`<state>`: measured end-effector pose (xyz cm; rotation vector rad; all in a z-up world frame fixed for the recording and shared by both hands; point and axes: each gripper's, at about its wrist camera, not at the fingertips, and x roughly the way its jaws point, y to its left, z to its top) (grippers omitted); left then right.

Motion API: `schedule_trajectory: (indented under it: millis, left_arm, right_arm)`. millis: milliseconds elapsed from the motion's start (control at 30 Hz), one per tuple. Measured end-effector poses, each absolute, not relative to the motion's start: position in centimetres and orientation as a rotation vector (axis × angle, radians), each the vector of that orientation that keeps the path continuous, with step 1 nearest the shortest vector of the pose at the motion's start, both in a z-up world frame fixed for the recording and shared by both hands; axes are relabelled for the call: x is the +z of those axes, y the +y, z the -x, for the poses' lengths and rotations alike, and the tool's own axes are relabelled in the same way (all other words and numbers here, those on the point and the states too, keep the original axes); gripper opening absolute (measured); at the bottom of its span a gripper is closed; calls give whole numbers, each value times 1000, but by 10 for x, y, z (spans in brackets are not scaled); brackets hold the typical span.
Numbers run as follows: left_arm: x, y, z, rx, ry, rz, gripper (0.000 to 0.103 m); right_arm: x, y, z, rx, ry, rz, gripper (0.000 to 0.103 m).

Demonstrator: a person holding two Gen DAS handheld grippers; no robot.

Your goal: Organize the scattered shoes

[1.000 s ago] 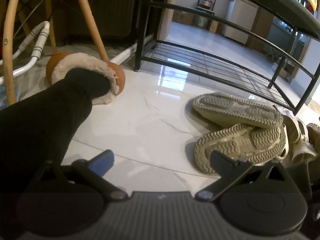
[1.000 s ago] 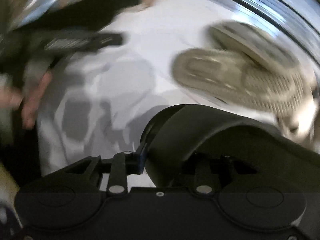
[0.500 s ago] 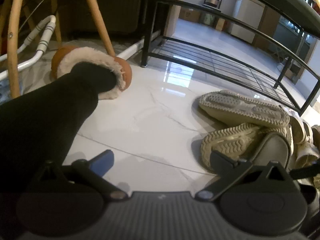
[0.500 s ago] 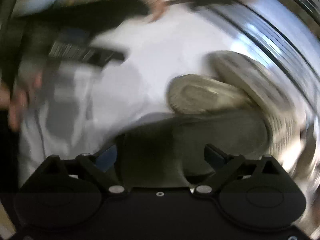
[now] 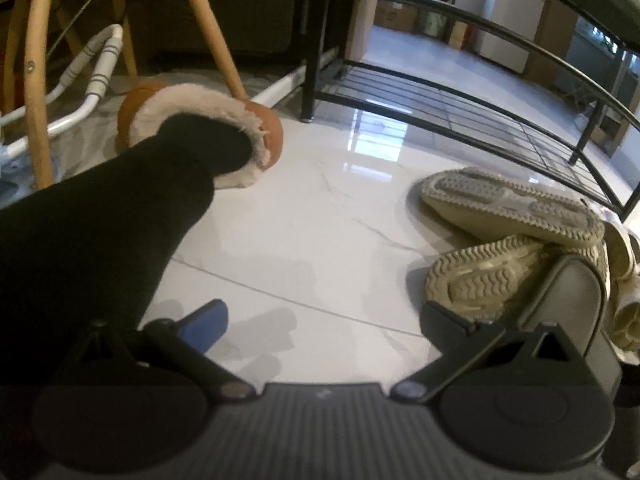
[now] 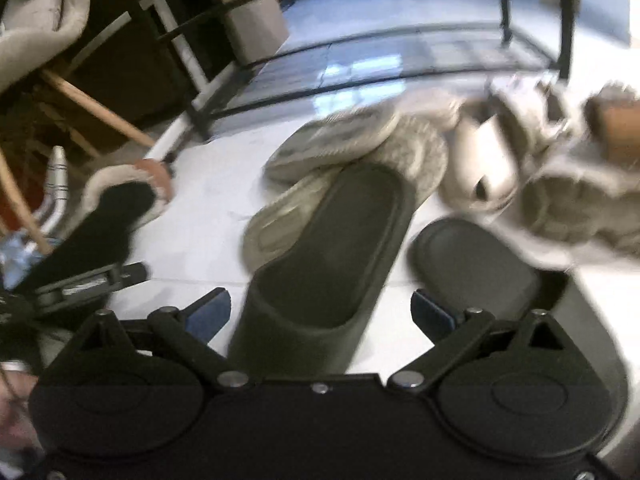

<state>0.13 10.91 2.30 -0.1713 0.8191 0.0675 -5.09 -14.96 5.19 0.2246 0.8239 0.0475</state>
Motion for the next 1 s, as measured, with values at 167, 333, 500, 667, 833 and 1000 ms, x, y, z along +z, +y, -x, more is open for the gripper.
schedule_trajectory:
  millis: [167, 333, 500, 667, 833, 1000]
  left_arm:
    - [23, 115, -3, 103, 817, 187, 102]
    - [25, 114, -3, 106, 810, 177, 102]
    - [28, 111, -2, 106, 791, 147, 102]
    - [26, 110, -6, 130, 823, 125, 102]
    - [23, 108, -9, 154, 854, 101, 102]
    - [19, 104, -15, 205, 904, 42, 102]
  right_arm:
    - [43, -151, 59, -41, 786, -272, 99]
    - [27, -119, 48, -58, 840, -135, 99]
    - [1, -105, 15, -146, 1000, -296, 99]
    - [-11, -110, -9, -299, 1072, -478, 100]
    - [-30, -107, -17, -393, 1099, -521, 103]
    - [-34, -96, -14, -418, 1073, -472, 103]
